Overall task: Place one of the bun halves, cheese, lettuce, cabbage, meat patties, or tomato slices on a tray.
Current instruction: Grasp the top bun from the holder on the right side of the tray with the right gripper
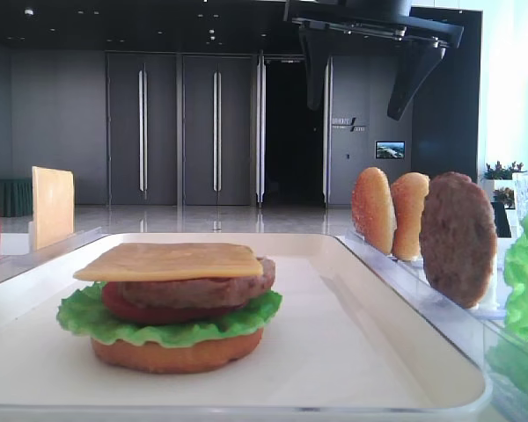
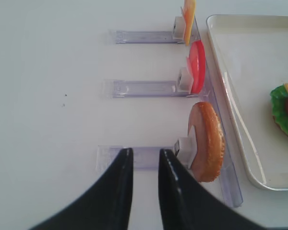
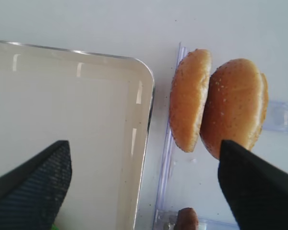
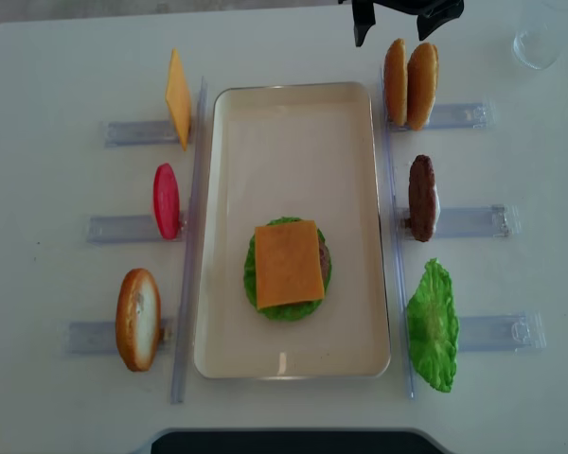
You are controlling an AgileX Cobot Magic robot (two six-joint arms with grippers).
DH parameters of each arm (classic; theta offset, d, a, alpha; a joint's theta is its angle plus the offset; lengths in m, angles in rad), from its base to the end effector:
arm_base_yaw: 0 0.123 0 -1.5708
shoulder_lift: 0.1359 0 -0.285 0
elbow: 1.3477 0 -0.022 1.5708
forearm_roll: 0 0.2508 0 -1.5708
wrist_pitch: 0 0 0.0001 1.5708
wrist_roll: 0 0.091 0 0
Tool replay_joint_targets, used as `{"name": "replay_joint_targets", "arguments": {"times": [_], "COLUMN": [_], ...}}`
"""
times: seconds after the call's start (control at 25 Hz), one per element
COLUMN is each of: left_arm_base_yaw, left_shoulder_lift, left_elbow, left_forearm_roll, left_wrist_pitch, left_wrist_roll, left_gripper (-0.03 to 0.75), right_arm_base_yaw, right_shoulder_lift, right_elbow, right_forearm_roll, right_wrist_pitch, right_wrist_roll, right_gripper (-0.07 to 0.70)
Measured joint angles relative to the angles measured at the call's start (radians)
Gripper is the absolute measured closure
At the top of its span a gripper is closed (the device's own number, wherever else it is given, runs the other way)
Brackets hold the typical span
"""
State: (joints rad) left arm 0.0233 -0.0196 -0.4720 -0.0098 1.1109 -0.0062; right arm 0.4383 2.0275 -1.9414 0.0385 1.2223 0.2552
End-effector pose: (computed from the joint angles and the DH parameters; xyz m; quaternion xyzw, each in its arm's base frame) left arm -0.0068 -0.0010 0.2654 -0.0125 0.8680 -0.0007 0.4963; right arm 0.3979 0.1902 0.2962 -0.0867 0.9808 0.0769 0.1571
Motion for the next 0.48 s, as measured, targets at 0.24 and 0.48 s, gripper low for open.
{"name": "replay_joint_targets", "arguments": {"times": [0.24,0.48], "left_arm_base_yaw": [0.0,0.0], "left_shoulder_lift": [0.0,0.0], "left_elbow": [0.0,0.0], "left_forearm_roll": [0.0,0.0], "left_wrist_pitch": [0.0,0.0], "left_wrist_roll": [0.0,0.0], "left_gripper": [0.575,0.575], "right_arm_base_yaw": [0.0,0.0], "right_shoulder_lift": [0.0,0.0], "right_elbow": [0.0,0.0], "right_forearm_roll": [-0.002,-0.014], "right_wrist_pitch": [0.0,0.0], "right_wrist_roll": [-0.004,-0.009], "right_gripper": [0.044,0.044]}}
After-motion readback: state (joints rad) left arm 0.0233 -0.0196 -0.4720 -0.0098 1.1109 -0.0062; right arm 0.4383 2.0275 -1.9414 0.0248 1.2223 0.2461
